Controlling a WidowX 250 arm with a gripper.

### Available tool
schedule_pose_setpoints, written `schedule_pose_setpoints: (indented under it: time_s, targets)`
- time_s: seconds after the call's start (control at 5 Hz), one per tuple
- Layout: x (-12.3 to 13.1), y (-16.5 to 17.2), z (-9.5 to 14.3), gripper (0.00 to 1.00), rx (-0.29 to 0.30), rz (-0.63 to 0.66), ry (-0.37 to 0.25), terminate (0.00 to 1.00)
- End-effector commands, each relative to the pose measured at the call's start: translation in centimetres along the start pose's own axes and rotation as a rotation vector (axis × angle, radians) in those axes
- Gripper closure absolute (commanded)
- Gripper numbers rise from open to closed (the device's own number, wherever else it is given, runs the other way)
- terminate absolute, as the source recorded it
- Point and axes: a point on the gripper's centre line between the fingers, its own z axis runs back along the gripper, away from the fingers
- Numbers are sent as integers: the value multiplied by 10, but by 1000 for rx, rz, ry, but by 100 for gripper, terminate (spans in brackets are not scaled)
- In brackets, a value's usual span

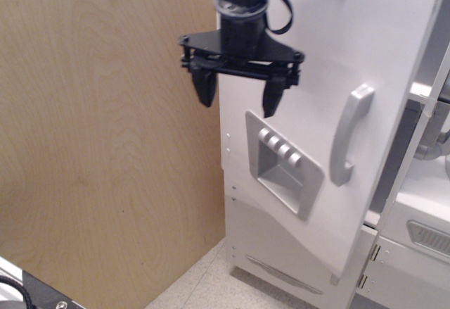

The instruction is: Close fridge

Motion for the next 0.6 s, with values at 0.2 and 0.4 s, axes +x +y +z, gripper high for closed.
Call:
schedule_pose_setpoints:
  time_s: [0.2, 0.4]
  targets:
    - [53, -29, 5, 0, -7, 74, -38, 0]
    - [59, -34, 6, 0, -12, 89, -16, 0]
